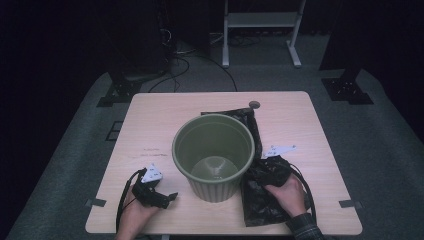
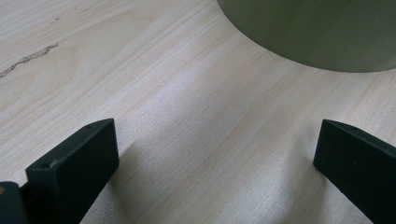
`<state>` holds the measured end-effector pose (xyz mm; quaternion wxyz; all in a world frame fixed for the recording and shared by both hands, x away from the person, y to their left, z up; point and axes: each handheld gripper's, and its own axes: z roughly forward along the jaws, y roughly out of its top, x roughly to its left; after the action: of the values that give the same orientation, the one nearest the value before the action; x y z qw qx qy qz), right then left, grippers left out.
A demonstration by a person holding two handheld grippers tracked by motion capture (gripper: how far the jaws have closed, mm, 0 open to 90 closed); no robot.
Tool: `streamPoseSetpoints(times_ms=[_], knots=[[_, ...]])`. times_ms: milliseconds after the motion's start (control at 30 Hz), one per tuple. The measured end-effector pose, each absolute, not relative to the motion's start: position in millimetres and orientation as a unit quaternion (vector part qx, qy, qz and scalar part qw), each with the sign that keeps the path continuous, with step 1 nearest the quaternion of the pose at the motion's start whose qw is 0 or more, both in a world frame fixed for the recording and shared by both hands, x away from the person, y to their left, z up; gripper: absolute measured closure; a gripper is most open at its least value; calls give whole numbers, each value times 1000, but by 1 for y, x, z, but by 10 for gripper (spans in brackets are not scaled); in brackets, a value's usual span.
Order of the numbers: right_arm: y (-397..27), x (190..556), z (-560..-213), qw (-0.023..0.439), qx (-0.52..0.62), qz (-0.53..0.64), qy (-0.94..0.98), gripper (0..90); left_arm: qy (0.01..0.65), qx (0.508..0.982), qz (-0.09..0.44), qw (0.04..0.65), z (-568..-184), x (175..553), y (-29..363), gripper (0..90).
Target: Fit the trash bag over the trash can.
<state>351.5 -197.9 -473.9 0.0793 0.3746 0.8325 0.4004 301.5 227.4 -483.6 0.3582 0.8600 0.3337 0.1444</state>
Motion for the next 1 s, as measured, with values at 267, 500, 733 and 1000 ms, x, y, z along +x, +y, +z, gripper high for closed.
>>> streamPoseSetpoints(times_ms=[267, 500, 733, 1000], knots=[[-181, 353, -480, 104, 371, 382, 840, 171, 333, 860, 144, 359, -484, 301, 227, 0], [-178, 346, -483, 152, 363, 371, 841, 246, 332, 860, 144, 359, -484, 301, 227, 0], [-180, 344, -483, 157, 366, 376, 837, 367, 332, 861, 144, 358, -484, 301, 227, 0], [-188, 339, -480, 141, 350, 383, 843, 881, 332, 861, 144, 358, -484, 301, 227, 0]])
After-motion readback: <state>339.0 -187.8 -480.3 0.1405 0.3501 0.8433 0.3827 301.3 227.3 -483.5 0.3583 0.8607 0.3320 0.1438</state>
